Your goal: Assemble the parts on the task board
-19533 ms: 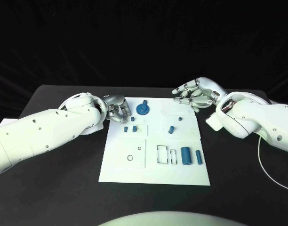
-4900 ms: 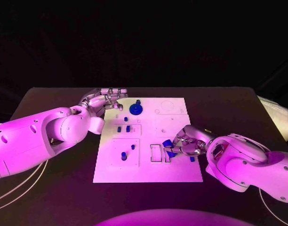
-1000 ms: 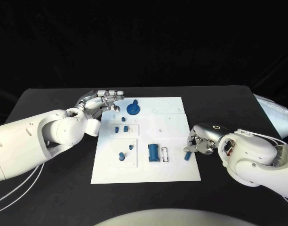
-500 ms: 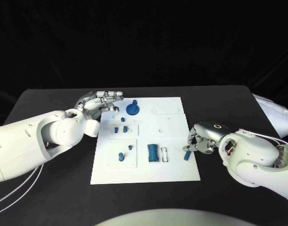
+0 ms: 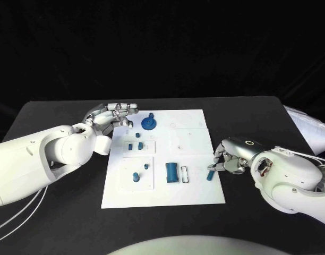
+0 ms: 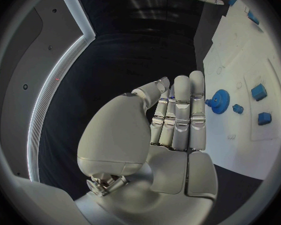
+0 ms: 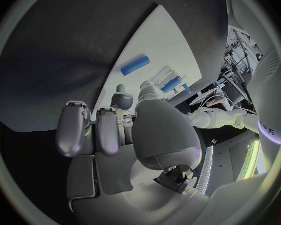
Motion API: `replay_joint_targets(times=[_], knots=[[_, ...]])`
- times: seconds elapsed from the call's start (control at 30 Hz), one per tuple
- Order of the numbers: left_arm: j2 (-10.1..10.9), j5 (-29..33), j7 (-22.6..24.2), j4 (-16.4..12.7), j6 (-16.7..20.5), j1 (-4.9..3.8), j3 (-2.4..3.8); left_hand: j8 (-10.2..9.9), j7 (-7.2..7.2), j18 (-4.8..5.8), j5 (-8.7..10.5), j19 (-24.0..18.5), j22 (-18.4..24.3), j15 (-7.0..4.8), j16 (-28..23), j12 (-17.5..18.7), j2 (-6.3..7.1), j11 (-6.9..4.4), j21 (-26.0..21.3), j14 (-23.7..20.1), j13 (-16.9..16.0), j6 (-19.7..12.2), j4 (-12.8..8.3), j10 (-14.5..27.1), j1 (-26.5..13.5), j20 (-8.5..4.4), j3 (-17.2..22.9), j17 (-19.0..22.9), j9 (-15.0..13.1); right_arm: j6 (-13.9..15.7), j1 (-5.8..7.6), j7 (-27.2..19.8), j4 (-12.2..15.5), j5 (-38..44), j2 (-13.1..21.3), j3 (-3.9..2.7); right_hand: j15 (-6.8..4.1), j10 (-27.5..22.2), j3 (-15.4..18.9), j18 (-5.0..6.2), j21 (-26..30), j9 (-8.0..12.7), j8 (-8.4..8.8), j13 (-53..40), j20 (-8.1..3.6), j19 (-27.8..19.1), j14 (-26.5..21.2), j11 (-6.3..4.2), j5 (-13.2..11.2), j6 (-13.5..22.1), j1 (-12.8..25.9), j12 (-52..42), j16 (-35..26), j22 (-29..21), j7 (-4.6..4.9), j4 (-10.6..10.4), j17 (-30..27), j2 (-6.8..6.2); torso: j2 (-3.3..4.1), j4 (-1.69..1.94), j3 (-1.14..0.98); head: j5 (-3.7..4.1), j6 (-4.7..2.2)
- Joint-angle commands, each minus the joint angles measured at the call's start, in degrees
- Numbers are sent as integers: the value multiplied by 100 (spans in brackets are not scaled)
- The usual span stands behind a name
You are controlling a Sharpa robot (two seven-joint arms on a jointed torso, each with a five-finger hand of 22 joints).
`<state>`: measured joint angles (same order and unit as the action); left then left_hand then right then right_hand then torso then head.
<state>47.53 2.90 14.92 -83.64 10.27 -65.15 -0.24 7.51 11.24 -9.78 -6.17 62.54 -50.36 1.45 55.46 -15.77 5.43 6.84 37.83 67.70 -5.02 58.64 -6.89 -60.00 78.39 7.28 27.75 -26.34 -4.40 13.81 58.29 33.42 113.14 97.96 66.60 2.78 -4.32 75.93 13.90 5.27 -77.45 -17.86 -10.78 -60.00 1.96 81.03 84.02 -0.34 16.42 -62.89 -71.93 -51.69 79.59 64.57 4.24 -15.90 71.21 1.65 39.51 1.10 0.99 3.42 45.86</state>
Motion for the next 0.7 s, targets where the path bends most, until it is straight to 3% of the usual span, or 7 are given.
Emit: replay_joint_targets(times=[0.03, 0.33, 0.7], knots=[[-3, -17, 26, -11, -106, 1, 3, 32, -4, -72, -24, 8, 8, 10, -26, -26, -49, 7, -32, -47, 6, -47, 7, 51, 0, -15, -39, 5, 7, -135, -13, 61, 12, 12, 11, 3, 9, 40, 0, -54, -22, -11, 33, -17, 5, 17, 289, 10, 26, -52, 66, -33, -16, 13, -1, -39, 13, 17, 0, 2, 0, 4, 5], [-6, -18, 28, -4, -106, 1, 3, 32, -4, -72, -24, 8, 8, 10, -26, -26, -49, 7, -32, -47, 6, -47, 7, 51, 0, -15, -39, 5, 7, -380, -55, 73, -12, -122, -12, 13, 5, 83, 10, -59, -35, -35, 27, -74, 6, 29, 299, 1, 48, -90, 116, -97, 8, 39, -14, -74, 55, 125, 5, 6, 2, 39, -16], [-11, -18, 30, 6, -107, 6, 3, 32, -4, -72, -24, 8, 8, 10, -26, -26, -49, 7, -32, -47, 6, -47, 7, 51, 0, -15, -39, 5, 7, -572, -89, 84, -48, -169, -63, 16, -3, 138, 21, -61, -45, -58, 21, -144, 1, 39, 309, -12, 55, -138, 167, -176, 35, 56, -31, -74, 102, 236, 3, 5, 0, 38, 6]])
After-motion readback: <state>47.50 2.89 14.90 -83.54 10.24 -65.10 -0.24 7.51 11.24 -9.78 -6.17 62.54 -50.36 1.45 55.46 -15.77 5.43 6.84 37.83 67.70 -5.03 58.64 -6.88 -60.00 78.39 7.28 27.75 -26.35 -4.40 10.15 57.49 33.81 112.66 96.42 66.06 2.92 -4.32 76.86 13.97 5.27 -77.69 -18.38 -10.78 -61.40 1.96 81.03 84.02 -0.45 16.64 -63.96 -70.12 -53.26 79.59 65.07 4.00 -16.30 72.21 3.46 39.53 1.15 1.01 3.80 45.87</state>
